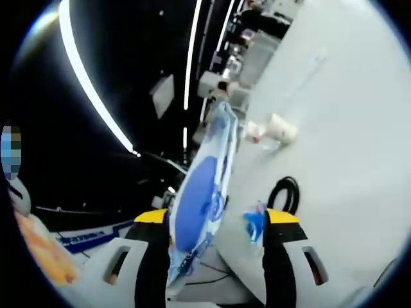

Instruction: Arrange the tabletop items into an orderly group along one side of the table until the central work area is clear of visible clutter.

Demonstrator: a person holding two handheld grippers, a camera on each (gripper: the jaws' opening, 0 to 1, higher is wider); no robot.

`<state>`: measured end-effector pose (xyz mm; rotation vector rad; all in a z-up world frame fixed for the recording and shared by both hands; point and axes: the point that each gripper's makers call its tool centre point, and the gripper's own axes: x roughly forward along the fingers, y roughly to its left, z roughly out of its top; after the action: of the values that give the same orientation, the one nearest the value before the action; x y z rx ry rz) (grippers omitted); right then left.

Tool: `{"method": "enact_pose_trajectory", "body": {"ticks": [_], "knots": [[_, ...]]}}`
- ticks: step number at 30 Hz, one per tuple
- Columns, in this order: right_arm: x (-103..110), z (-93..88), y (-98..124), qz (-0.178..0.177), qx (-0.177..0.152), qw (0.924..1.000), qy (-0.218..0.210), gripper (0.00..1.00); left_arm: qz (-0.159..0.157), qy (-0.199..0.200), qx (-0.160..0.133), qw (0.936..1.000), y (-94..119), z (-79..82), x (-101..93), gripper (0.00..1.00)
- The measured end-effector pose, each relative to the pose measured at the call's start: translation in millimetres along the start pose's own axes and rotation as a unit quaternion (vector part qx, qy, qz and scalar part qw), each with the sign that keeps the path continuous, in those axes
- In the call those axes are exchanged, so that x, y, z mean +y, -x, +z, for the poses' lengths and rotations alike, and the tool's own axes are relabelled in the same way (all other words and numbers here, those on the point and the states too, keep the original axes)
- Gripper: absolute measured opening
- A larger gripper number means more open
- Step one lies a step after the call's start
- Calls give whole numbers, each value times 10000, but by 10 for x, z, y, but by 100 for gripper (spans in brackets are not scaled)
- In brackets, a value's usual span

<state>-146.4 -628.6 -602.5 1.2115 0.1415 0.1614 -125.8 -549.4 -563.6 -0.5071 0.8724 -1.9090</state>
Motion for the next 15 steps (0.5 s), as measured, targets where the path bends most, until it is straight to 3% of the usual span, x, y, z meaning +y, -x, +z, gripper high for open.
{"method": "enact_pose_trajectory", "body": {"ticks": [5,8,10,15], "knots": [[141,20,-20,345,-137,9992,-140,12,-24,-25,86,10000,-6,-20,-4,0],[222,76,-25,548,-315,9971,-427,7,-4,12,20,10000,17,6,8,0],[276,121,-23,714,-396,9942,-696,5,226,-37,-57,9997,34,25,84,0],[365,153,-72,773,-416,9952,-438,4,466,6,-281,9985,69,51,148,0]]}}
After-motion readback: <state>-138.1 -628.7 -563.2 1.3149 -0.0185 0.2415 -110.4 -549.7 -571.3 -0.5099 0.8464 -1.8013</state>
